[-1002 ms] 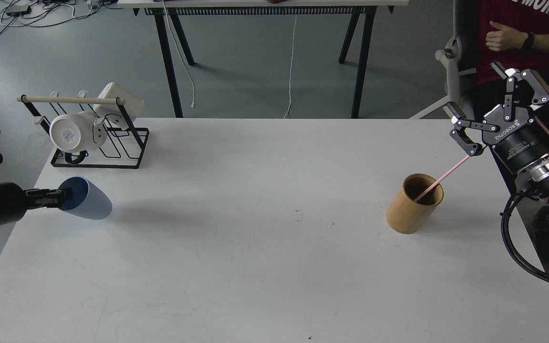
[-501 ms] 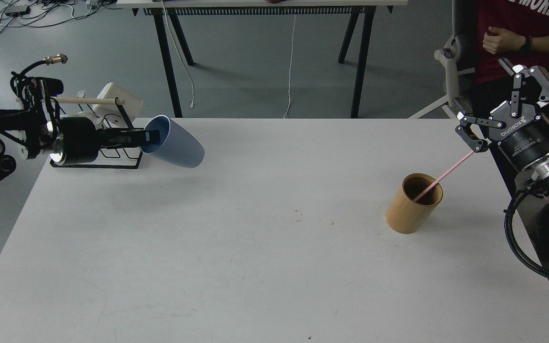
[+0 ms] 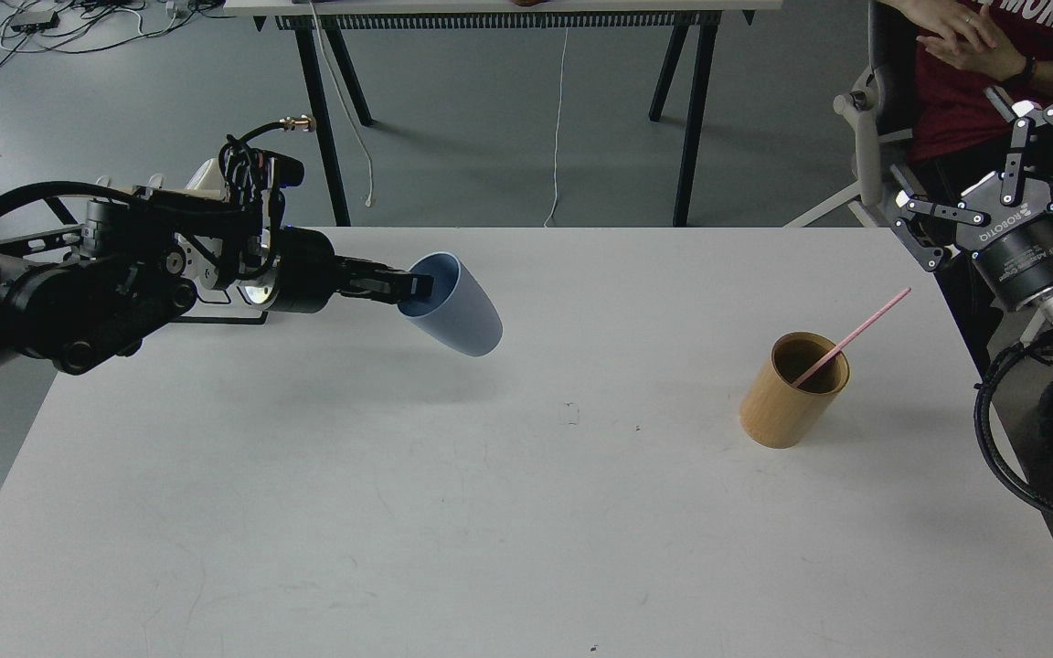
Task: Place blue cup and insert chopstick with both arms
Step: 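Lift the blue cup with the left gripper and carry it toward table center, then set the blue cup upright on the table and release it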
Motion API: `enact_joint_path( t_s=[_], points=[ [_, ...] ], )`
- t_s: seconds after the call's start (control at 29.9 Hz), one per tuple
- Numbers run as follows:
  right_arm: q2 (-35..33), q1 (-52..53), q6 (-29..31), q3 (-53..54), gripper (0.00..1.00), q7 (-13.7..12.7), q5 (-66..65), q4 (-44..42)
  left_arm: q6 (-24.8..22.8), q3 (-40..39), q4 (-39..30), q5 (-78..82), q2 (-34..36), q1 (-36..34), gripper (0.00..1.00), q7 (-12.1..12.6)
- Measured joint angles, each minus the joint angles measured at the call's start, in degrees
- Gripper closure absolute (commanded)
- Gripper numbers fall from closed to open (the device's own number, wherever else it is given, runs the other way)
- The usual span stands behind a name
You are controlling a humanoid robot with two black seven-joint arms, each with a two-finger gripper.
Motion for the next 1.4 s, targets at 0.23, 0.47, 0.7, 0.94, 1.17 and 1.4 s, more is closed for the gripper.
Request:
enact_joint_path(
  t_s=[0.23, 0.47, 0.7, 0.94, 1.17, 1.4],
  points=[
    [0.0, 0.0, 0.0, 0.0, 0.03, 0.0, -0.1, -0.1, 0.3, 4.9, 7.4, 0.5, -8.7, -0.9, 1.0, 0.0],
    [-0.2, -0.1, 0.0, -0.1, 0.03, 0.0, -0.1, -0.4, 0.5, 12.0, 8.3, 0.7, -11.9, -4.8, 1.0, 0.0],
    [0.0, -0.2, 0.1, -0.1, 0.03, 0.0, -0.1, -1.0, 0.5, 16.0, 8.8, 0.8, -15.2, -7.3, 1.0, 0.0],
    [0.0, -0.2, 0.1, -0.2, 0.03, 0.0, -0.1, -1.6, 0.8, 19.1, 13.0, 0.8, -19.9, -7.3, 0.99, 0.0],
    [0.0, -0.3, 0.4, -0.3, 0.03, 0.0, -0.1, -2.4, 0.9, 20.1, 13.4, 0.9, -20.3, -7.0, 0.99, 0.0],
    [0.0, -0.4, 0.4, -0.4, 0.03, 0.0, -0.1, -3.0, 0.9, 21.8, 14.4, 1.1, -20.7, -6.4, 0.98, 0.0]
  ],
)
